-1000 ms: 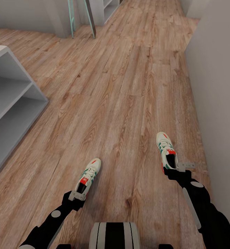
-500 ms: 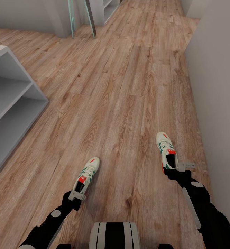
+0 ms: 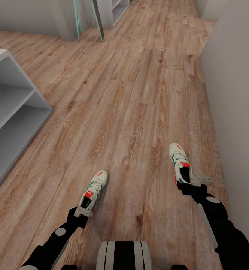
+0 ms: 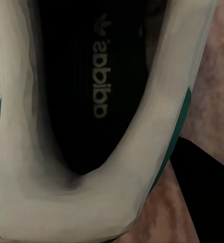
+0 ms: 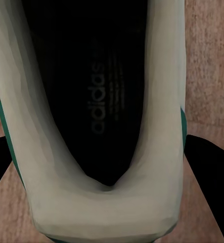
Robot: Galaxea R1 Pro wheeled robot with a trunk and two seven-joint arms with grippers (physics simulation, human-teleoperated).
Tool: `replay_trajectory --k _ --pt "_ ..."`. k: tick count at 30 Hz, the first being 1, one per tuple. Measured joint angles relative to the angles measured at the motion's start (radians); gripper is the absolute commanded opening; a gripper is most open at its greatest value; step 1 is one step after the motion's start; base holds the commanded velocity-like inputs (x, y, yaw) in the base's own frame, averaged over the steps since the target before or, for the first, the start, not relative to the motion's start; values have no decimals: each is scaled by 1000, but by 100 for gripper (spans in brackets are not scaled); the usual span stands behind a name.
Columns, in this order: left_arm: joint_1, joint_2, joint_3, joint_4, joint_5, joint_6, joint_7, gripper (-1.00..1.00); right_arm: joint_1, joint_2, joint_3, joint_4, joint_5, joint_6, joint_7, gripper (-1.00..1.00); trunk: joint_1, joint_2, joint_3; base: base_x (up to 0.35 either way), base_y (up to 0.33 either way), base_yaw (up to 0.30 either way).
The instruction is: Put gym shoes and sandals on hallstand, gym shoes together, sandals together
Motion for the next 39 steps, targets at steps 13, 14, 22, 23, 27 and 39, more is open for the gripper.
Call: replay_trajectory --k 13,14,22,23,27,39 --pt "1 0 0 0 0 -1 -1 -100 0 0 0 -1 0 0 0 -100 0 0 0 0 0 0" --pt "0 0 0 0 0 -1 -1 -100 0 0 0 -1 0 0 0 -100 0 0 0 0 0 0" --pt "1 0 0 0 0 -1 -1 -100 0 0 0 -3 0 0 0 -100 0 0 0 0 0 0" --pt "1 0 0 0 0 -1 -1 -100 0 0 0 -3 0 0 0 -100 0 0 0 0 0 0" --pt "1 0 -1 0 0 -1 -1 -100 0 0 0 -4 0 0 0 -100 0 0 3 0 0 0" --pt "1 0 0 0 0 -1 -1 -100 0 0 0 -5 0 0 0 -100 0 0 20 0 0 0"
